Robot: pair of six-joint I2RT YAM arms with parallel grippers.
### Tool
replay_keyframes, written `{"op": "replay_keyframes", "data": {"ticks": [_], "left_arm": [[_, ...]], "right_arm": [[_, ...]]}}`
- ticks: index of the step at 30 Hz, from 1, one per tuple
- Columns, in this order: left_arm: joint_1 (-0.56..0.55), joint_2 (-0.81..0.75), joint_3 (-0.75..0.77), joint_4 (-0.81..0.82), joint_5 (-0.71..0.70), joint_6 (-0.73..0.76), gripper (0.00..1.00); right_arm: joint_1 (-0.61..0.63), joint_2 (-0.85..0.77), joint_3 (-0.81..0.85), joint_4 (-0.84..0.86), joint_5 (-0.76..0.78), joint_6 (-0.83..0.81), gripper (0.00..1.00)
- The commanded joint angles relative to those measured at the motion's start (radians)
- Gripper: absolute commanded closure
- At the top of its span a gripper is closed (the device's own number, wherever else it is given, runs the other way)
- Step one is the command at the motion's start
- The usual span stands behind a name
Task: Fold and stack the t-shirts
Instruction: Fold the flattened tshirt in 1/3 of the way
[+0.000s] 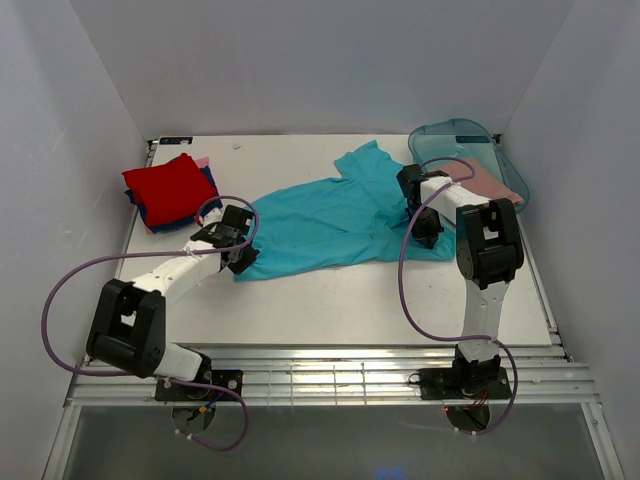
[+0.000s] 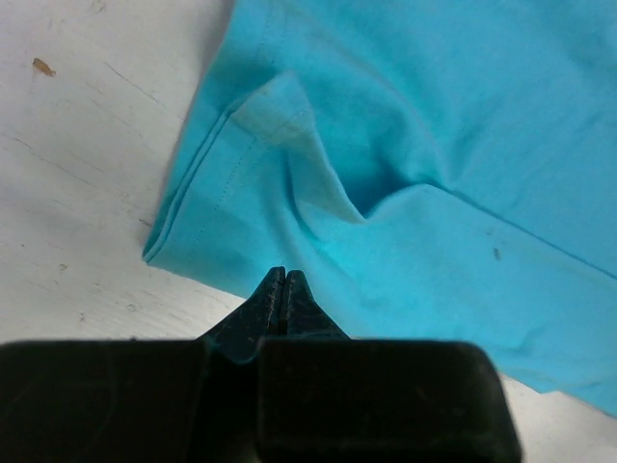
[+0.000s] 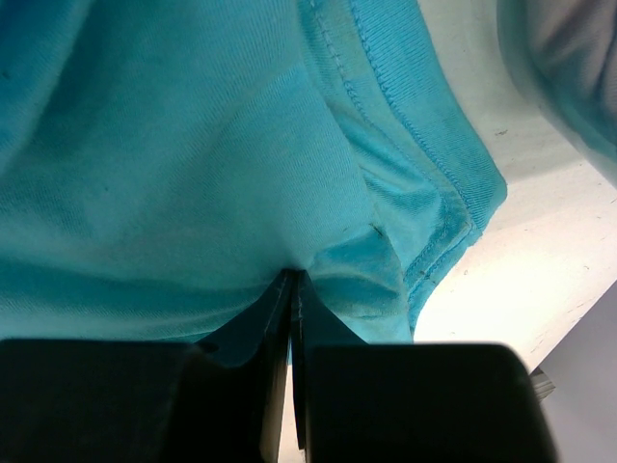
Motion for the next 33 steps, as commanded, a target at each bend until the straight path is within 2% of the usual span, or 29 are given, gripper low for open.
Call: {"op": "replay_keyframes", "data": {"ticks": [1,9,14,22,33], "left_arm": [[0.001,0.022,-0.004,0.032,0.013,-0.022,1.00],[0.001,0.126,0.068,0.044,-0.064,0.041,1.00],[0.001,0.157,0.070,-0.024,-0.088,0.019,1.00],[0.001,0.045,-0.018,-0.181,-0.160,-0.062,1.00],[0.001,-0.015,-0.079,-0.228,-0.174,-0.074,1.00]], "right_arm": [[-0.004,-0.023,-0.016,-0.019,-0.030,0.001,0.92],[-0.004,-0.043,-0.037,-0.013,-0.030,0.000,0.92],[-0.004,-0.035,-0.039,-0.016,-0.021,0.001,0.92],[-0.004,-0.003,-0.014,-0.021,-0.019,0.000,0.92],[-0.004,0.064,0.087,-0.051,-0.027,-0.005,0.92]]}}
